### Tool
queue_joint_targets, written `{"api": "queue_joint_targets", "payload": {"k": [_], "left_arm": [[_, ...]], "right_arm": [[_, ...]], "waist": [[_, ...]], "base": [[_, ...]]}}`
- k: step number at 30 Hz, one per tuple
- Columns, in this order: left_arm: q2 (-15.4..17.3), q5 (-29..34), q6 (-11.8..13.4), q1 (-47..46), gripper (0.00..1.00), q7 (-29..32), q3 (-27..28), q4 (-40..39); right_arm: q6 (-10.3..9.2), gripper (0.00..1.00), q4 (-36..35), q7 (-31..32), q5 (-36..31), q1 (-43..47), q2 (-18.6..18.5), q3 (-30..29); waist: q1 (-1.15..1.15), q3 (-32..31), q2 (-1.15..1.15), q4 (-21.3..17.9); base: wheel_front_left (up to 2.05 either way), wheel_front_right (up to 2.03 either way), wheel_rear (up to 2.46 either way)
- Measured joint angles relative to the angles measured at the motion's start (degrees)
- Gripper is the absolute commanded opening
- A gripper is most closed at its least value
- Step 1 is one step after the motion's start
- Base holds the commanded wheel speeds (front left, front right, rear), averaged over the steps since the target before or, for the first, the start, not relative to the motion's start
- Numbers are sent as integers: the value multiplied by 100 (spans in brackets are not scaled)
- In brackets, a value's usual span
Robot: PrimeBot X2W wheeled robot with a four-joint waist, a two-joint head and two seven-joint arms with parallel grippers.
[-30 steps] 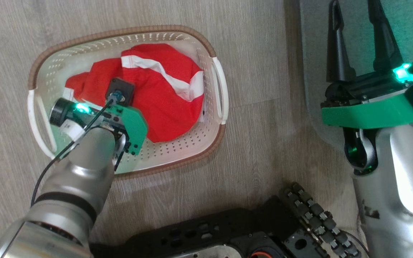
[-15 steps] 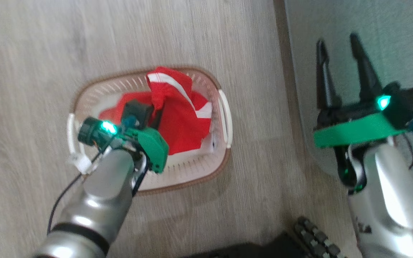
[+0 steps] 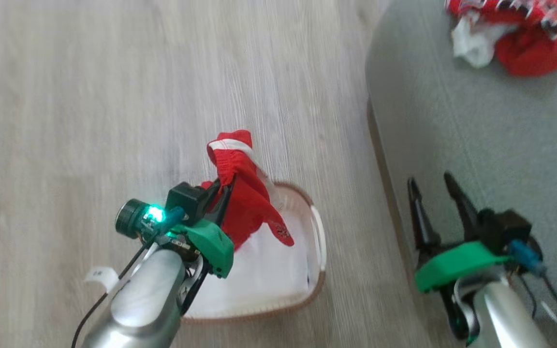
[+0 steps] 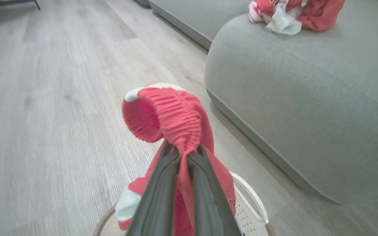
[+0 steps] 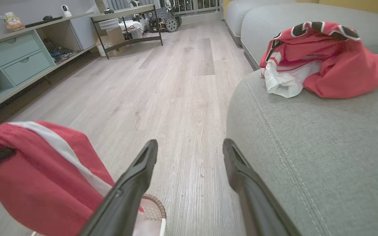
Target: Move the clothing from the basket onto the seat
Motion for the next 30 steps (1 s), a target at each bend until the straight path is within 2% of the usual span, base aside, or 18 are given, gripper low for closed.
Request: {"api": "queue_joint_targets", "payload": {"k": [7,13,19,26,30], "left_arm": [[123,-26,4,270,0,68,-8,-668],[180,-26,-1,269,0,405,-122,-1274],[218,-26,-3,144,0,686,-166,-1736],[189,-26,-8,62,0,875,-327,-2108],[162,-22,-10,41,0,916,-435,-2330]], "right_arm": [[0,100,258,0,-4,497,2,307],[0,100,385,0,-40,559,2,769],[0,100,705,0,-154,407,0,1465],[0,100,1250,0,-85,-393,-13,2430],[1,100,1848,0,-41,-967,-43,2878]], "waist": [[0,-1103,0,150],[0,-1723,0,344],[0,-2006,0,601],[0,-2106,0,825],[0,-2097,0,987]], "base": [[0,0,0],[0,0,0],[0,0,0],[0,0,0],[0,0,0]]}}
